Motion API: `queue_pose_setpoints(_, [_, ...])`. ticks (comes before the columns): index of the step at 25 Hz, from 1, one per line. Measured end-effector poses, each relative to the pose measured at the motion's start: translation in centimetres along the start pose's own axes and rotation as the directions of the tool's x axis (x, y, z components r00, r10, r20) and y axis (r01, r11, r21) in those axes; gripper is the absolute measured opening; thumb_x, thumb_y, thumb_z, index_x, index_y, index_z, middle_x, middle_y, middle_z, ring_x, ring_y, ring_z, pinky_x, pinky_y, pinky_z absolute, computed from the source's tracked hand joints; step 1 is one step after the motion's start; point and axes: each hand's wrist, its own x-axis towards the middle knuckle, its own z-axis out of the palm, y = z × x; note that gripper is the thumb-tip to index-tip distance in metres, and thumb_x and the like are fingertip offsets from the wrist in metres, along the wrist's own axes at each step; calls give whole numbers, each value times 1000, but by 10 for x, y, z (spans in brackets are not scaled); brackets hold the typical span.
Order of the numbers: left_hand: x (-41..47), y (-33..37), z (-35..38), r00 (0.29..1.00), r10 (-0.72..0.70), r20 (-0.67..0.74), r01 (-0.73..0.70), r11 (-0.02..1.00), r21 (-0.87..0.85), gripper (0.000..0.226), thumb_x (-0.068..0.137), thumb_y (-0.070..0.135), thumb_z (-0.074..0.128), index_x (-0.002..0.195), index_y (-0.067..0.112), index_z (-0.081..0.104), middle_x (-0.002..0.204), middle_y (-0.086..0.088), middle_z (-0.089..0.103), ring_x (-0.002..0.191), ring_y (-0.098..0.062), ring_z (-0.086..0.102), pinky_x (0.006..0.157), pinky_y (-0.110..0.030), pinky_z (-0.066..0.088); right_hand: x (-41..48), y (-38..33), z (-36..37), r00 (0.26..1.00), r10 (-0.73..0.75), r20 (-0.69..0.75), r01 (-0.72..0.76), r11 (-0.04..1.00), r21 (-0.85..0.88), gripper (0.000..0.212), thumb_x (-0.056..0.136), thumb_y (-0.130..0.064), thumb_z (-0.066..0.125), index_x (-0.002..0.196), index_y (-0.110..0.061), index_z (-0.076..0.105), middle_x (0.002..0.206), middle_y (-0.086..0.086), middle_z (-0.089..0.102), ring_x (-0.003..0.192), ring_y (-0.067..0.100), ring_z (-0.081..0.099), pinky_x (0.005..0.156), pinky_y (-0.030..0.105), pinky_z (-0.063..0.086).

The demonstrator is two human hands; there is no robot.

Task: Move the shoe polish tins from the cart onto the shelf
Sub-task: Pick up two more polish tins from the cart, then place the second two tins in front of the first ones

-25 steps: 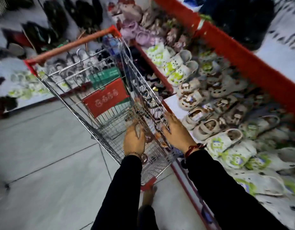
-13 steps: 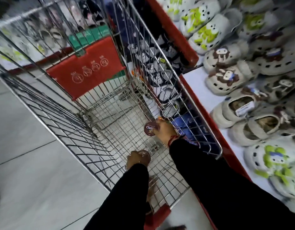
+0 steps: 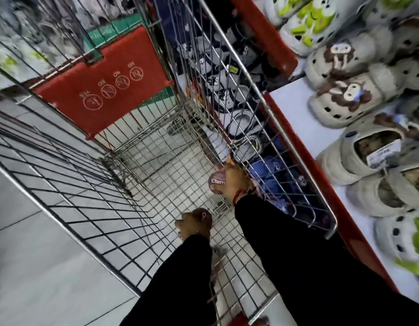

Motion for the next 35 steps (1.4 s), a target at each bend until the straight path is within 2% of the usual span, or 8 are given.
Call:
queue_pose_setpoints(5, [11, 1, -16, 998, -56, 35, 64, 947, -314, 49, 87, 30, 62, 120, -7, 66, 118, -31, 69, 112, -45, 66, 96, -46, 54, -20, 15, -10, 987, 141, 71, -155, 949, 276, 10, 90, -3, 61, 100, -4, 63, 127, 7, 63, 121, 31, 60, 84, 23, 58])
queue_pose_setpoints(9, [11, -2, -18, 998, -54, 31, 62, 810, -583, 69, 72, 37, 63, 123, -8, 60, 122, -33, 65, 109, -44, 67, 87, -52, 60, -52, 20, -27, 987, 160, 1, -139, 855, 499, 30, 86, -6, 69, 115, 0, 66, 127, 15, 66, 119, 30, 62, 102, 34, 49])
queue_pose_setpoints(12, [-52, 24, -57, 999, -18, 41, 42, 675, -737, 46, 93, 13, 58, 134, -7, 52, 132, -29, 60, 99, -31, 60, 46, -23, 56, -83, 14, -49, 984, 170, 48, -159, 732, 662, 34, 87, -8, 67, 120, -6, 64, 130, 15, 65, 111, 32, 66, 93, 45, 56])
queue_pose_setpoints(19, [-183, 37, -109, 975, 220, -10, -143, 598, -789, 40, 93, 8, 57, 128, -11, 56, 130, -28, 62, 99, -29, 61, 78, -35, 56, -208, 9, -157, 992, 129, -10, -66, 571, 818, 41, 87, -5, 66, 128, -7, 59, 118, 14, 64, 106, 36, 67, 92, 53, 56])
queue_pose_setpoints(21, [-222, 38, -115, 955, 295, -39, -207, 568, -797, 30, 92, 8, 59, 117, -9, 61, 114, -24, 66, 86, -25, 64, 76, -34, 56, -242, 14, -186, 991, 122, -52, -15, 496, 868, 40, 88, 1, 60, 128, -4, 57, 122, 19, 64, 90, 30, 67, 77, 43, 62])
queue_pose_setpoints(24, [-287, 45, -121, 909, 414, -49, -276, 508, -816, 16, 89, 9, 61, 105, 6, 63, 81, -12, 64, 57, -12, 65, 52, -23, 54, -307, 31, -234, 981, 118, -154, 94, 405, 909, 36, 92, 5, 52, 128, 3, 55, 112, 18, 62, 71, 19, 61, 49, 24, 56])
queue_pose_setpoints(28, [-357, 59, -123, 821, 570, -8, -357, 504, -786, 19, 87, 11, 63, 71, 16, 72, 64, 1, 67, 66, -22, 58, 61, -25, 48, -381, 67, -285, 961, 127, -245, 180, 382, 906, 36, 92, 1, 53, 127, 0, 58, 113, 15, 63, 85, 22, 65, 58, 25, 57])
queue_pose_setpoints(35, [-472, 104, -109, 583, 810, 65, -539, 446, -714, 9, 89, 10, 63, 80, 11, 65, 71, -6, 69, 59, -15, 63, 42, -17, 49, -491, 129, -371, 874, 152, -462, 401, 311, 862, 38, 88, 4, 59, 126, 4, 60, 120, 25, 66, 86, 29, 68, 53, 26, 59])
